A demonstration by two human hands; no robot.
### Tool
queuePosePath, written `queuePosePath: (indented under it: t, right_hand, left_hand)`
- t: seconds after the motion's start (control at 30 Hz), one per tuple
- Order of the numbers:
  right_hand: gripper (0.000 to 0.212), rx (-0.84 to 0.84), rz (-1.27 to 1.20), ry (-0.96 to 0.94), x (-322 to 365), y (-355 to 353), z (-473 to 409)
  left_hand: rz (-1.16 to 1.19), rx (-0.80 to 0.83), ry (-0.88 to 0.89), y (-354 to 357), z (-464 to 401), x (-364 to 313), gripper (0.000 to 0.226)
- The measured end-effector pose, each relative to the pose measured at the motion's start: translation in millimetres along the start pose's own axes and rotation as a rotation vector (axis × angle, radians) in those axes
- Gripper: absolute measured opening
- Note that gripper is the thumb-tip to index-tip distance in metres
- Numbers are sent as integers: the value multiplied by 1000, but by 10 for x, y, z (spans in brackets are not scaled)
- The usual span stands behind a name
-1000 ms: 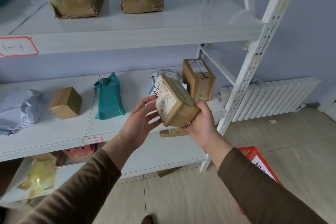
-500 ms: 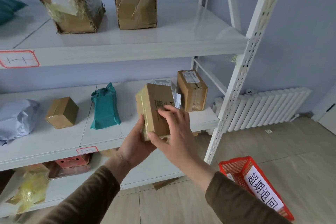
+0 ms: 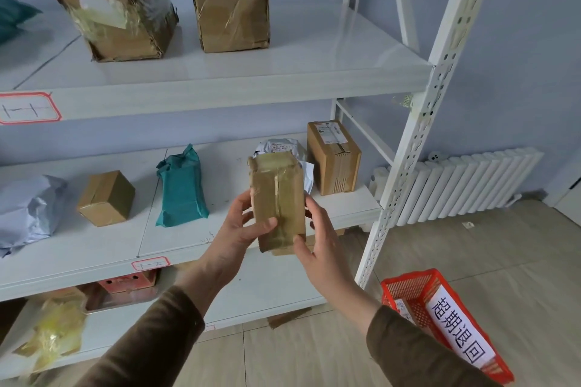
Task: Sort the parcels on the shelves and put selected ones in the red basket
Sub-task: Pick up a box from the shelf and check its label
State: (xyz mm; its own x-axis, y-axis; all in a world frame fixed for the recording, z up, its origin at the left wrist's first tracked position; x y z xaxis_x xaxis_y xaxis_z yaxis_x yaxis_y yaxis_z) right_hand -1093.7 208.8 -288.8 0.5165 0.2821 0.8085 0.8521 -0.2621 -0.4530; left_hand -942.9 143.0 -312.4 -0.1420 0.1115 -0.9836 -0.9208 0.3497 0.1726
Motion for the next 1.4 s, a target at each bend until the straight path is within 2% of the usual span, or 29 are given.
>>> queuePosePath:
  t: [0.1,0.27,0.3,0.43,0.53,0.7,0.83,0.9,1.07,1.17,1.4]
  right_hand:
    - [75,49,-226,118,-92,100,-67]
    - [56,51,-522,404,-318,153,-227]
    - [50,54,-582,475,-390,178,-252]
    - [34,83,-637,679,-561,267,-282]
    - [36,75,-659,762,-582,325,-282]
    - [28,36,-655,750,-620,459,-380]
    - [23,48,-630,715,-606,642,-481]
    - [26,95,-614,729,-621,804,-546]
    - [51,231,-484,804,-640,1211,-743]
    - [41,271,-507,815,-673,1506,-928]
    - [38,100,-462,866,-1104,1972,-1506]
  left_hand:
    - [3,-142,-16,24,-16,-38,96]
    - [-94,-157,32,55,-2,-158,102]
    - [-112,-150,17,29,6,-156,95]
    - [-20,-105,-71,-45,15,-103,46]
    - [0,-116,-107,-116,18,-60,37]
    - [-62,-113,-103,-257,-2,22,41]
    - [73,-72,-145,-338,-16,171,56]
    - [104,-124,-149,-472,-48,226,59]
    - [168,-283,-205,-891,-235,368,63]
    - [214,-341,-268,-1131,-443,502,63]
    - [178,-351,-341,-1543,-1193,681,45]
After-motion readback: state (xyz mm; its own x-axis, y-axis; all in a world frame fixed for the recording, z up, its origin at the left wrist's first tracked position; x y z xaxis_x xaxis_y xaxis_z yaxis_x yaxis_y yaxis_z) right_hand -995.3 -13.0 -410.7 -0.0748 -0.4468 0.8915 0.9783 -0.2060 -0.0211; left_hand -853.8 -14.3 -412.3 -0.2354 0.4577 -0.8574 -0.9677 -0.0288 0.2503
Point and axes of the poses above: each hand's wrist, its own z-axis away from the middle knuckle, its own y-axis out of the palm, x = y × z, the point moved 10 cm from there along -z, towards the middle knuckle
